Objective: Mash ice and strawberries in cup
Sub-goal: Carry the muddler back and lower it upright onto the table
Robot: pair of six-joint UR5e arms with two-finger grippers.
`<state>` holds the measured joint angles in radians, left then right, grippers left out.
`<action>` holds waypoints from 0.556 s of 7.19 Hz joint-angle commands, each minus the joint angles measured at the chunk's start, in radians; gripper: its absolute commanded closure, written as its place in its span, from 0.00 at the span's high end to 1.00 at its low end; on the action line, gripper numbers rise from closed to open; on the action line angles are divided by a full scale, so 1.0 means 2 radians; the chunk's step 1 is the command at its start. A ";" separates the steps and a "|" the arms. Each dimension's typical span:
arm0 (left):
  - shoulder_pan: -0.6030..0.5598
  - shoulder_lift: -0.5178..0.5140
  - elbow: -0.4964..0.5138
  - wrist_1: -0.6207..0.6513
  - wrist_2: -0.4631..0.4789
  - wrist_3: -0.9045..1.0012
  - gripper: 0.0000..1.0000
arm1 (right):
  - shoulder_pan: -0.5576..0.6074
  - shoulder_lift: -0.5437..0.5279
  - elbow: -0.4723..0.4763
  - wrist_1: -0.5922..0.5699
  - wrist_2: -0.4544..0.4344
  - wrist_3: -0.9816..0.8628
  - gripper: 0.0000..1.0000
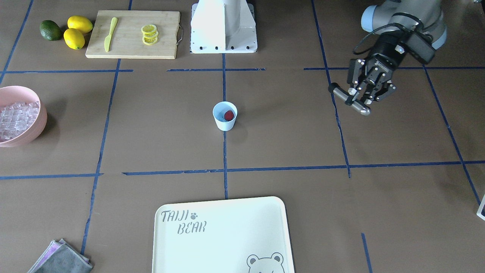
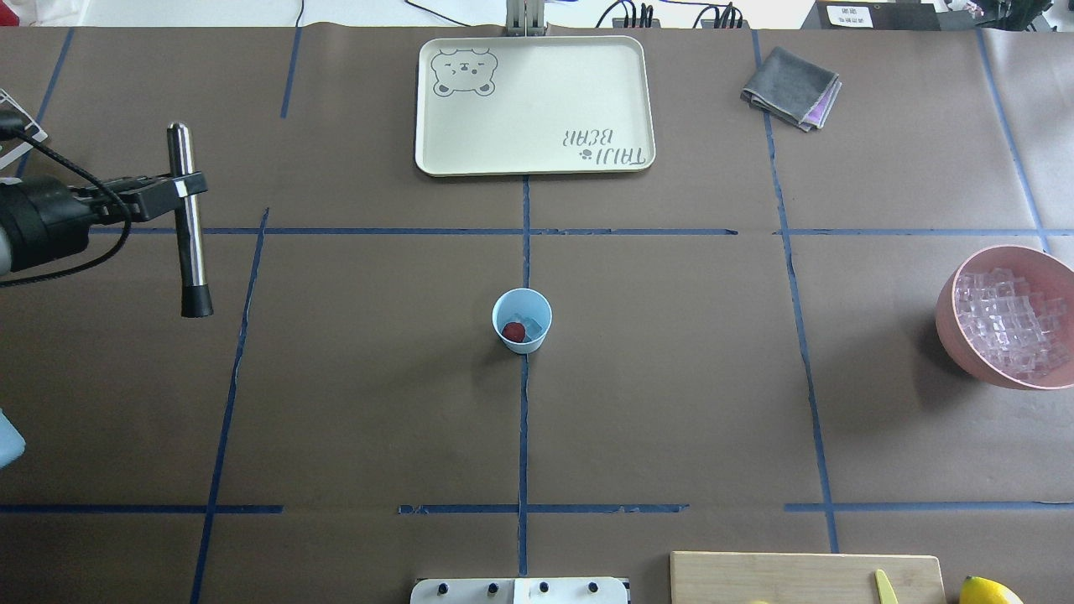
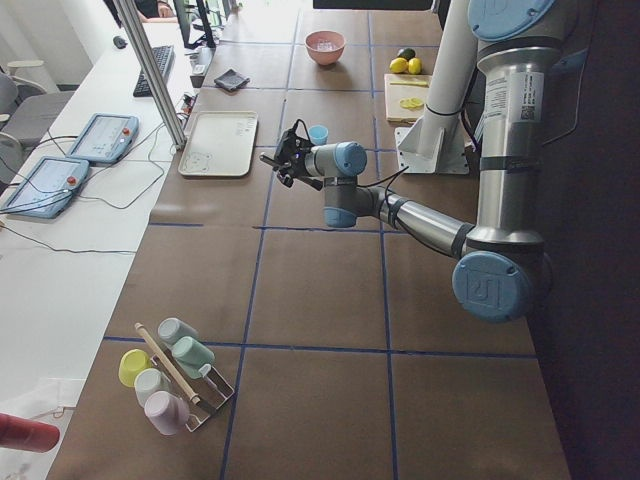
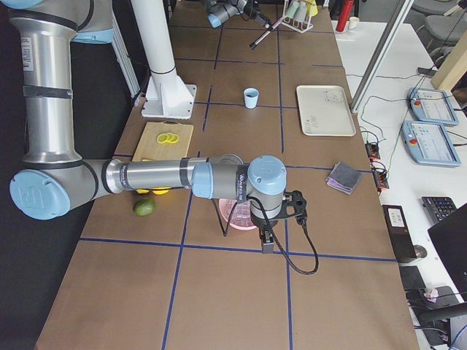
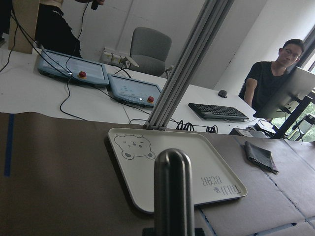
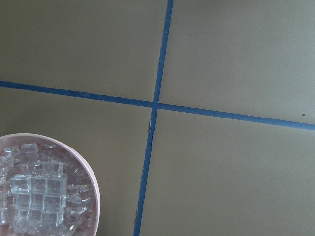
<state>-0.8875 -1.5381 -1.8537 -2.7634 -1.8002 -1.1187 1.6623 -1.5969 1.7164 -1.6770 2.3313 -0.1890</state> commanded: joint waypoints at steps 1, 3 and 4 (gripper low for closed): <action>-0.073 0.004 0.060 0.055 -0.159 -0.004 0.00 | -0.001 -0.001 -0.001 -0.001 0.002 -0.001 0.99; -0.118 -0.003 0.107 0.077 -0.248 -0.001 0.00 | -0.001 -0.002 -0.004 -0.003 0.004 -0.001 0.99; -0.139 -0.003 0.109 0.121 -0.292 0.020 0.00 | -0.001 -0.005 -0.005 -0.003 0.004 0.000 0.99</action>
<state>-1.1101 -1.5415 -1.6577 -2.6040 -2.2727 -1.1121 1.6601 -1.6020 1.7095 -1.6815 2.3380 -0.1899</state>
